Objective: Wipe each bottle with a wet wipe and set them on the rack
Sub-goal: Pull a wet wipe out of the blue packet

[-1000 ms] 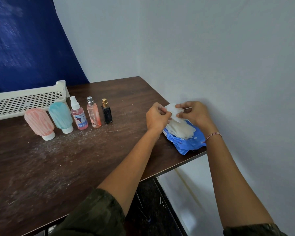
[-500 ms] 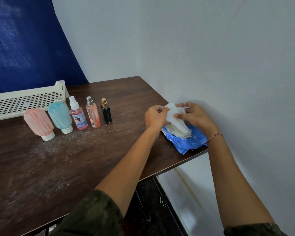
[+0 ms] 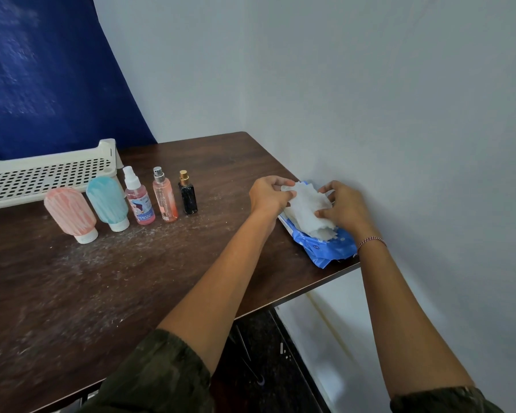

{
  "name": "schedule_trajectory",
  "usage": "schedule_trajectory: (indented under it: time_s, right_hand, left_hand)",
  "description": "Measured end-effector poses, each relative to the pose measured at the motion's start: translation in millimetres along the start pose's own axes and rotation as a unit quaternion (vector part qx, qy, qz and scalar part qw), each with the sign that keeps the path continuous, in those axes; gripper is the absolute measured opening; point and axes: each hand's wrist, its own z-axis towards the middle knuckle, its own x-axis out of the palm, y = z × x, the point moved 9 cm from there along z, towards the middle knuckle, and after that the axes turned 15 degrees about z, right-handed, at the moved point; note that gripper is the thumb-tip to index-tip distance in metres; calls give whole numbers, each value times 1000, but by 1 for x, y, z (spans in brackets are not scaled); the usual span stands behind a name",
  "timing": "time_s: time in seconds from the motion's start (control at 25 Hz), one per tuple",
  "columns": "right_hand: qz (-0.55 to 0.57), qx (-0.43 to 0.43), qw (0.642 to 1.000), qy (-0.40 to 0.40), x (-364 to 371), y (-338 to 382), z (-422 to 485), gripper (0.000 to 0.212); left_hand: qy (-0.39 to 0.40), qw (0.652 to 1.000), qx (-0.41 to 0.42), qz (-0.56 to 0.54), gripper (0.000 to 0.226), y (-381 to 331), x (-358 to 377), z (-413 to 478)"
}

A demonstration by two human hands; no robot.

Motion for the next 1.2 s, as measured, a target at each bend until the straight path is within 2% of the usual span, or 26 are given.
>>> schedule_trajectory:
  time_s: [0.24, 0.36, 0.44, 0.52, 0.6, 0.68, 0.76, 0.84, 1.04, 1.2]
  right_hand:
    - [-66, -48, 997, -3, 8, 7, -1, 51]
    - [-122, -105, 987, -23, 7, 17, -4, 52]
    - [-172, -134, 976, -24, 9, 24, -6, 60]
    - [-167, -141, 976, -20, 10, 32, -7, 73]
    - [-92, -135, 986, -41, 4, 41, -6, 72]
    - [28, -114, 990, -76, -5, 50, -8, 51]
    - [177, -73, 979, -76, -4, 56, -12, 37]
    - [276, -43, 959, -44, 7, 65, -17, 39]
    - [321, -34, 946, 21, 30, 90, -27, 21]
    - [394, 3, 918, 48, 44, 98, -31, 31]
  left_hand:
    - [-29, 999, 1, -17, 22, -9, -15, 4]
    - [-38, 999, 8, -34, 22, -14, -21, 4]
    - [-41, 998, 9, -48, 22, -16, -24, 3]
    - [-40, 997, 7, -59, 22, -17, -27, 2]
    - [-34, 997, 8, -66, 21, -18, -28, 1]
    - [-30, 997, 13, -77, 20, -19, -31, -1]
    - [-26, 996, 18, -84, 19, -20, -34, -3]
    - [-22, 996, 25, -85, 18, -23, -39, -6]
    - [-25, 995, 51, -86, 28, -27, -61, -14]
    - [-48, 993, 68, -79, 25, -23, -89, -21]
